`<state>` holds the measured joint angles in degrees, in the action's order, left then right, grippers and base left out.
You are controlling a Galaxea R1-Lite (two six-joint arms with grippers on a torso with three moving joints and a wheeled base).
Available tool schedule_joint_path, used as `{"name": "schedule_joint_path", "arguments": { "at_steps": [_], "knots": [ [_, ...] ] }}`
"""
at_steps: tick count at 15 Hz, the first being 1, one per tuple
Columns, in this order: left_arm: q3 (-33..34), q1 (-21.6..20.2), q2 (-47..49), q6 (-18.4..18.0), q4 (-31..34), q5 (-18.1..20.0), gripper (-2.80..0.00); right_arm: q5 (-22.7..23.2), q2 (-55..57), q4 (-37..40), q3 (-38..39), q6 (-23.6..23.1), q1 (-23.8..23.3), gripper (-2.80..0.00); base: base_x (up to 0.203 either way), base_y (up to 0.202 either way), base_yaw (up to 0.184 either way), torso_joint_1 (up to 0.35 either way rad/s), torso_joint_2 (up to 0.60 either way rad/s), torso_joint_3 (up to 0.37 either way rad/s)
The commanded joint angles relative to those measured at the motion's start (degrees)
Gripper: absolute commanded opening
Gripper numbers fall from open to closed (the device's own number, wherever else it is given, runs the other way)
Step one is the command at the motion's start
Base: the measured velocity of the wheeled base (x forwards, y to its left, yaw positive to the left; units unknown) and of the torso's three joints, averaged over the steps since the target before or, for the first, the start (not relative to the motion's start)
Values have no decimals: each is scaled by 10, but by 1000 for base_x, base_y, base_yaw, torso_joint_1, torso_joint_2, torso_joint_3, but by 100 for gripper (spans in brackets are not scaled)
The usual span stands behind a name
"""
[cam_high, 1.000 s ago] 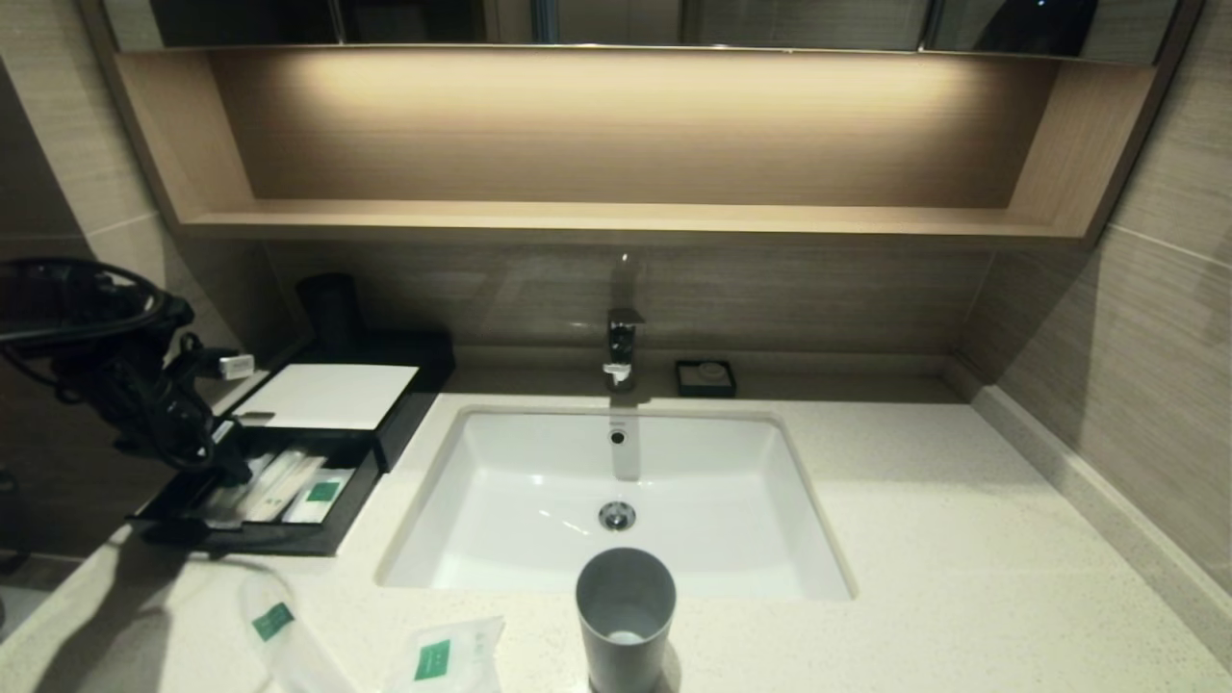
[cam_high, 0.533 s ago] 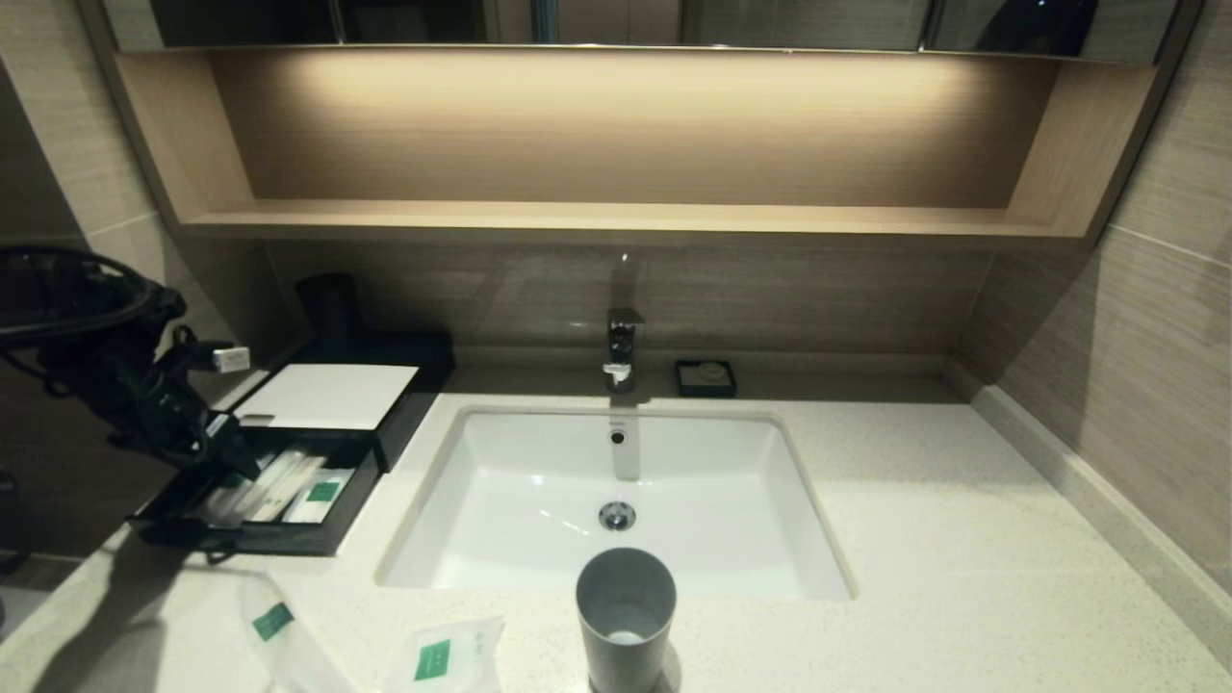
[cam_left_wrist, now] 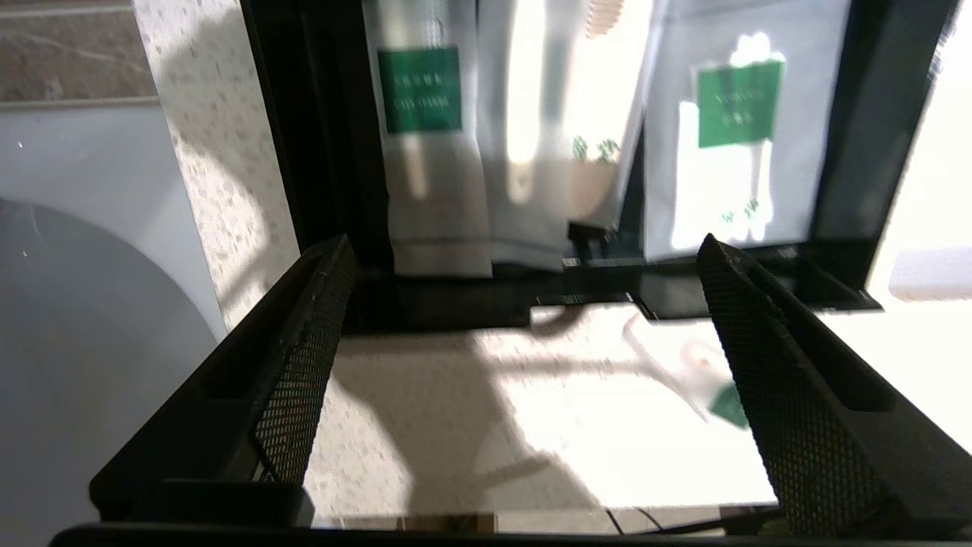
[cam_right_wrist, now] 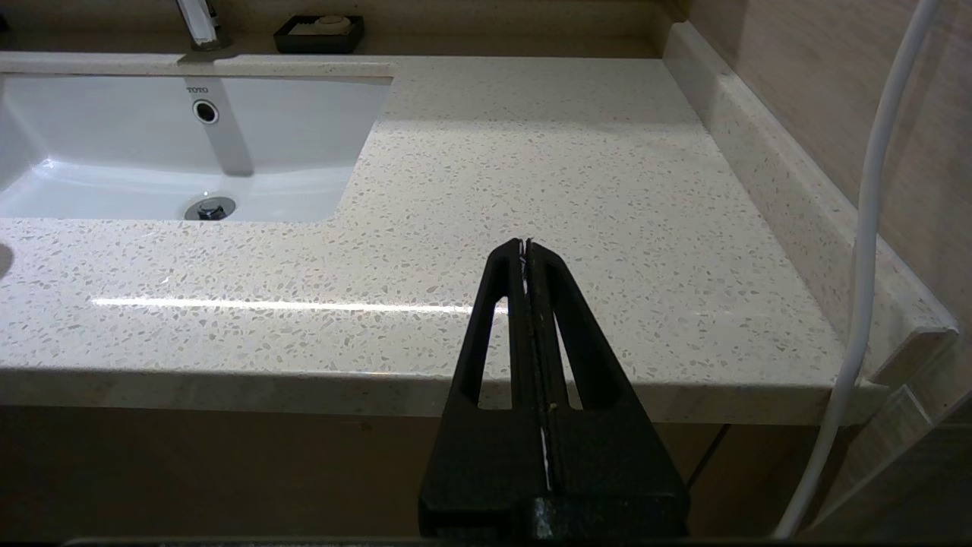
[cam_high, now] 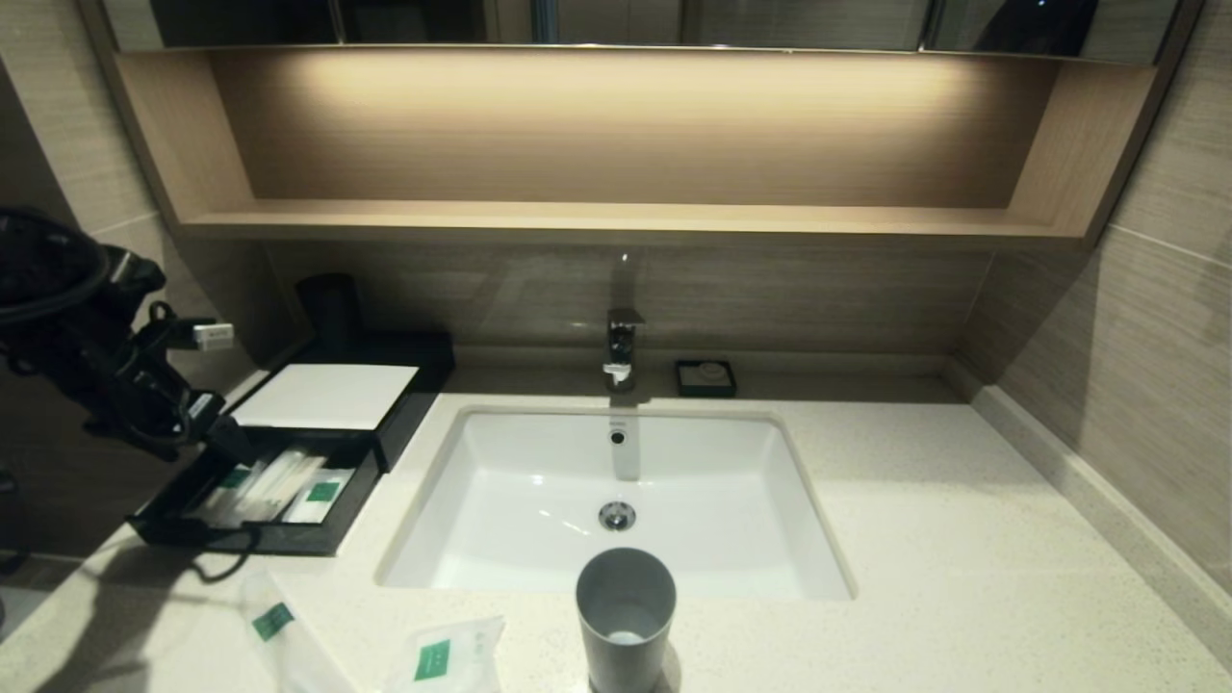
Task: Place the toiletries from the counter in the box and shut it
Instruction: Pick up the bathroom toiletry
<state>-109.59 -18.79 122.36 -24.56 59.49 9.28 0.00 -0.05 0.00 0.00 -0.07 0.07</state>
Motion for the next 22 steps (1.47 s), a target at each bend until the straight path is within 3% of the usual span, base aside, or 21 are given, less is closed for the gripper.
{"name": "schedule_joint_path", "arguments": {
  "at_steps": [1,7,8,11,15,19,22],
  "knots": [
    [0,0,-41,1,34,2,0,0,0,0,1,0,0,-280,0,0,0,0,0,0],
    [61,1,-135,58,65,42,0,0,0,0,1,-1,0,-280,0,0,0,0,0,0],
    [82,1,-157,60,64,54,-280,0,0,0,1,0,0,-280,0,0,0,0,0,0],
    [149,0,-229,63,61,81,-280,0,0,0,1,-1,0,-280,0,0,0,0,0,0],
    [265,8,-286,91,58,86,-280,0,0,0,1,0,0,-280,0,0,0,0,0,0],
    [299,36,-322,224,58,98,-280,0,0,0,1,-1,0,-280,0,0,0,0,0,0],
    [353,89,-373,291,58,102,-280,0,0,0,1,0,0,-280,0,0,0,0,0,0]
  ]
}}
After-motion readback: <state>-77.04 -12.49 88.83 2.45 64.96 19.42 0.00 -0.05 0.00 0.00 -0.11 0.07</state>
